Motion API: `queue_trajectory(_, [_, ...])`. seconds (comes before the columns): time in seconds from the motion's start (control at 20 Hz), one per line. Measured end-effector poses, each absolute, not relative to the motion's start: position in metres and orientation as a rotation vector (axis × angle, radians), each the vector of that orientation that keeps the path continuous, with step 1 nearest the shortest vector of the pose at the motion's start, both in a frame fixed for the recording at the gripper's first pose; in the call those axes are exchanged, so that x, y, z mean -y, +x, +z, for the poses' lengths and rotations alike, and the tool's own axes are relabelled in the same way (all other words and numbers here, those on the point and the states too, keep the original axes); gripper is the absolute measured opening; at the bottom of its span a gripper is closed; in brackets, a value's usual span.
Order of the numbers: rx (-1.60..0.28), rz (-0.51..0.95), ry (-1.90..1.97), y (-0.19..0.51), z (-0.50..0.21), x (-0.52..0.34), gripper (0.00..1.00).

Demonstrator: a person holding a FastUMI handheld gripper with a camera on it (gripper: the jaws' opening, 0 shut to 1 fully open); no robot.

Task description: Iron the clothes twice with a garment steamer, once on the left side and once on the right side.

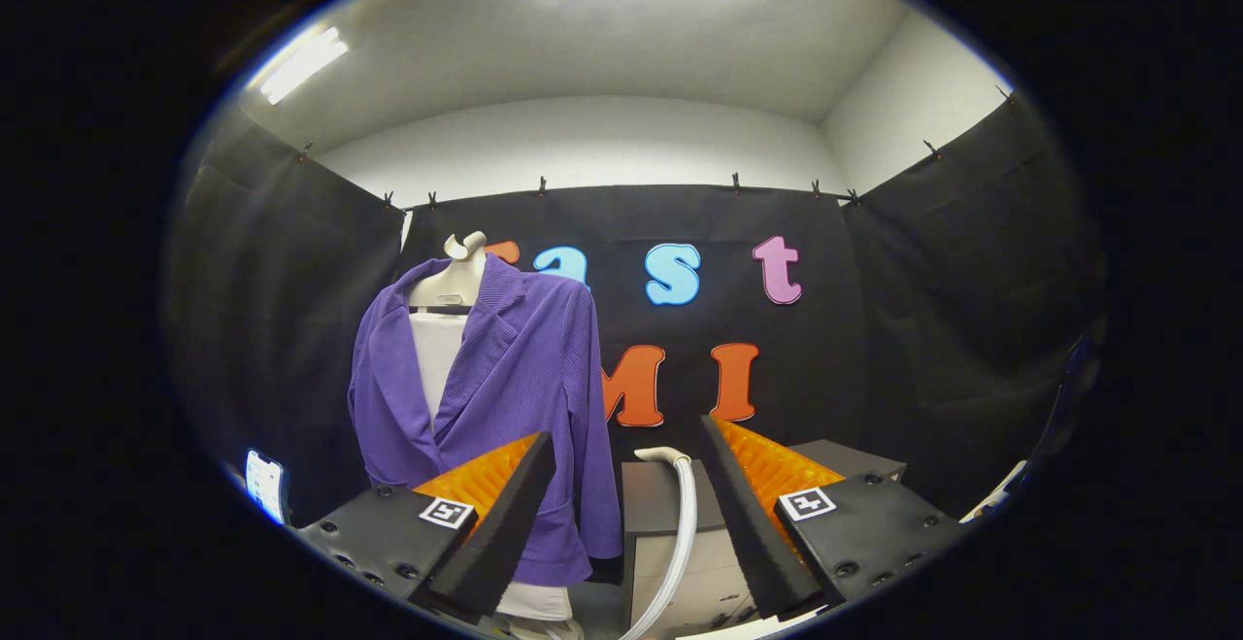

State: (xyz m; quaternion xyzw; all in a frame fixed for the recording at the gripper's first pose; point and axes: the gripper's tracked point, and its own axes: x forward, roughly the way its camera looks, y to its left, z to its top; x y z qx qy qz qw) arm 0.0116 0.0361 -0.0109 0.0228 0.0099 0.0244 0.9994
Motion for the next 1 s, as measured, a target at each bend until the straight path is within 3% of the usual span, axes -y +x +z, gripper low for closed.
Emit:
queue_trajectory(0.5, [-0.046, 0.055, 0.02, 0.052, 0.0, -0.041, 0.99])
queue_trajectory(1.0, [-0.098, 0.052, 0.025, 0.158, 0.013, -0.039, 0.99])
